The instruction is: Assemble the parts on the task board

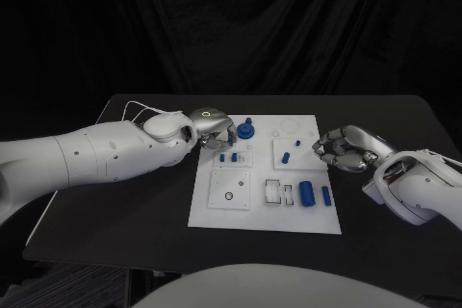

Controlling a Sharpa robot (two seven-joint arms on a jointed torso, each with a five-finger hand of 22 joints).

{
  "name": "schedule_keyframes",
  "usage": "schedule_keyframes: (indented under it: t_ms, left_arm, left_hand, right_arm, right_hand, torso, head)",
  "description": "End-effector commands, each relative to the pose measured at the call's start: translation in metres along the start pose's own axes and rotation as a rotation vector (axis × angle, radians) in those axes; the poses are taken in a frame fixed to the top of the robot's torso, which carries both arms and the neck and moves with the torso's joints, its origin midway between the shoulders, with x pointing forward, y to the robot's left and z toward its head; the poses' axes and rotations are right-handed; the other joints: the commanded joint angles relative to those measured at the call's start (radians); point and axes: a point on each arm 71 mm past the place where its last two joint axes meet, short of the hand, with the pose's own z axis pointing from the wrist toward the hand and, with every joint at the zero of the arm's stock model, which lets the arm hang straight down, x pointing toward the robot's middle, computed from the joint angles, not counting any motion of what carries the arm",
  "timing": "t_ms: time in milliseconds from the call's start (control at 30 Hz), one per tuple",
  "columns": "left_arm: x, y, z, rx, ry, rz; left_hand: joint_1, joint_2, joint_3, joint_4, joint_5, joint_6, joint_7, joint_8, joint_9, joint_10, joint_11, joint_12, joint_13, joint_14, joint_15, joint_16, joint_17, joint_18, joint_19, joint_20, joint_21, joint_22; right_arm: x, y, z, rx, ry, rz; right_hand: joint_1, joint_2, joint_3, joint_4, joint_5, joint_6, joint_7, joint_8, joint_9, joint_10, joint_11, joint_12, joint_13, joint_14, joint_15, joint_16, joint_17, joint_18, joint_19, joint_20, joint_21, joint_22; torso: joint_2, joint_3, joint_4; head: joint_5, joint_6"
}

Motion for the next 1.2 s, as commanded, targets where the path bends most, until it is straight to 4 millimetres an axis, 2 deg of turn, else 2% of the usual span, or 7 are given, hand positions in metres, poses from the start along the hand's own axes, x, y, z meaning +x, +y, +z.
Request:
schedule_keyframes:
  t_ms: [33, 633, 1200]
  left_arm:
    - [0.003, -0.001, 0.001, -0.004, 0.027, -0.005]
    - [0.014, -0.001, 0.004, -0.024, 0.026, -0.011]
    - [0.015, -0.004, 0.007, -0.02, 0.004, -0.01]
  left_hand:
    - [-0.002, 0.008, -0.005, -0.001, -0.001, -0.005, -0.001, -0.005, 0.0, 0.001, 0.004, -0.004, -0.001, -0.006, -0.001, -0.003, 0.001, -0.004, -0.006, 0.002, -0.005, 0.088]
    - [-0.003, 0.007, -0.003, -0.002, -0.004, -0.015, -0.002, -0.014, -0.005, -0.007, 0.006, -0.014, -0.006, -0.007, 0.0, -0.005, -0.003, -0.006, -0.001, 0.003, 0.004, 0.092]
    - [-0.004, 0.01, -0.002, 0.0, -0.004, -0.017, -0.002, -0.016, -0.006, -0.005, 0.006, -0.015, -0.006, -0.005, 0.0, -0.003, 0.0, -0.007, 0.001, 0.003, 0.007, 0.093]
  right_arm:
    - [0.001, 0.0, 0.0, 0.002, 0.005, -0.001]
    - [0.001, 0.0, -0.001, 0.001, 0.006, 0.001]
    - [0.001, 0.0, -0.002, 0.005, 0.008, 0.001]
  right_hand:
    - [-0.004, 0.001, 0.008, -0.001, 0.005, 0.004, -0.003, 0.003, 0.002, 0.039, -0.002, -0.006, 0.186, 0.078, -0.003, -0.006, 0.149, -0.002, 0.015, -0.004, -0.004, 0.148]
    - [-0.004, 0.001, 0.008, -0.001, 0.005, 0.004, -0.003, 0.003, 0.002, 0.039, -0.002, -0.006, 0.186, 0.078, -0.003, -0.006, 0.149, -0.002, 0.015, -0.004, -0.004, 0.148]
    - [-0.003, 0.002, 0.011, -0.002, 0.006, 0.004, -0.003, 0.003, 0.002, 0.04, -0.002, -0.006, 0.186, 0.078, -0.004, -0.007, 0.149, -0.002, 0.015, -0.005, -0.004, 0.148]
  torso:
    - [0.0, 0.0001, 0.0001]
    - [0.0, 0.0004, 0.0001]
    - [0.0, 0.0005, -0.0001]
  head:
    - [-0.001, 0.0]
    - [-0.004, 0.0]
    - [-0.007, 0.0]
